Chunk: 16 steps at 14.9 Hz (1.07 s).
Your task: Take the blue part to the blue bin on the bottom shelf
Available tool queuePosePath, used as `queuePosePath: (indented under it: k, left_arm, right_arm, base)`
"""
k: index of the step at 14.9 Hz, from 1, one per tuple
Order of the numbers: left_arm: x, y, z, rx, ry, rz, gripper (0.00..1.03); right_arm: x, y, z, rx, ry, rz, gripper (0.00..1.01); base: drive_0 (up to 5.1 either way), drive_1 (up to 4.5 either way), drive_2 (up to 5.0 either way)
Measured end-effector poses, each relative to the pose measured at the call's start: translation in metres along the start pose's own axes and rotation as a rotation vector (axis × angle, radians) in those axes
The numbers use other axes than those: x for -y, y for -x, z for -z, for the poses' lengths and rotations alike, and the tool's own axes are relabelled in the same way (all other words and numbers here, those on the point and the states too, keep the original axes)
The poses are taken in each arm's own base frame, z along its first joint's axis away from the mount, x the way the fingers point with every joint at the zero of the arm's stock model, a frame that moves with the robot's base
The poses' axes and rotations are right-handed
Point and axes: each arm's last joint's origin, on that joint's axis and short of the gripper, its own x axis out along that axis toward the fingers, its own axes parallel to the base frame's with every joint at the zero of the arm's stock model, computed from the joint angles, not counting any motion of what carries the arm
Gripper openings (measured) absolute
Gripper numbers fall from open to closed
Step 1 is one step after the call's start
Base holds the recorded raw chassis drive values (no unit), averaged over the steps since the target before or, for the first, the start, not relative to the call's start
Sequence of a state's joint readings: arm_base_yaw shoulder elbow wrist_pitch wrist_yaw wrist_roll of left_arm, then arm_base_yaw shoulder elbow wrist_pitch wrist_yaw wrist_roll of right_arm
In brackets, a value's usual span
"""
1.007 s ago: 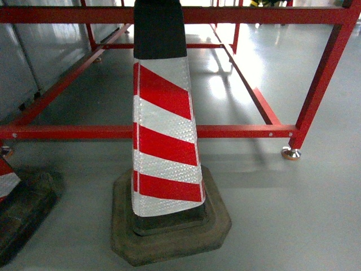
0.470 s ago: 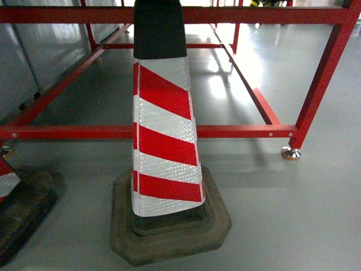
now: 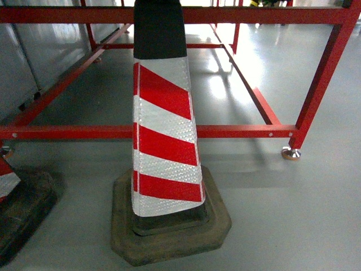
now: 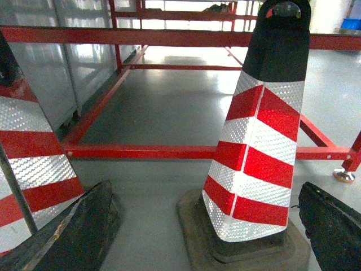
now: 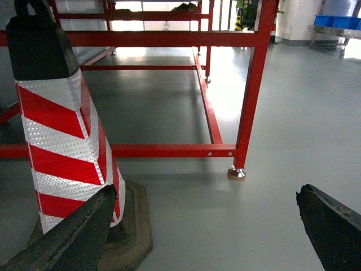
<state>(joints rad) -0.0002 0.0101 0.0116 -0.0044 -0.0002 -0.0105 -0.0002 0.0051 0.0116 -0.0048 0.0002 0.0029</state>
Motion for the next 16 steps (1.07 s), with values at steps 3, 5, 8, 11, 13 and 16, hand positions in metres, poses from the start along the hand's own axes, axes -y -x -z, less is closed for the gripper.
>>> queuePosePath:
  k: [3,5,8,11,13,16]
  left_arm:
    - [0.0000,0.0000,0.0000,0.000,0.000,0.000,0.98]
    - [0.0000,0.0000,0.0000,0.000,0.000,0.000,0.98]
    - [-0.0001,0.0000,0.0003,-0.003,0.000,-0.002,0.98]
    - [-0.0001,0.0000,0.0001,-0.001,0.000,-0.002,0.98]
    - [0.0000,0.0000,0.0000,0.000,-0.001,0.001,0.98]
    - [0.0000,0.0000,0.0000,0.000,-0.001,0.000,0.98]
  right_arm:
    - [0.0000,0.0000,0.0000,0.000,0.000,0.000,0.98]
    - [0.0000,0.0000,0.0000,0.000,0.000,0.000,0.98]
    - [0.0000,0.0000,0.0002,-0.002,0.000,0.001,0.98]
    - [0.0000,0.0000,0.0000,0.000,0.000,-0.001,0.98]
    - [0.0000,0.0000,0.0001,-0.001,0.002,-0.001,0.98]
    - [0.0000,0.0000,0.0001,-0.001,0.001,-0.001,0.98]
  base:
    - [0.0,0.00,0.0]
    - [0.0,0.00,0.0]
    - [0.0,0.00,0.0]
    - [0.0,0.00,0.0]
    - [0.0,0.00,0.0]
    - [0.0,0.00,0.0]
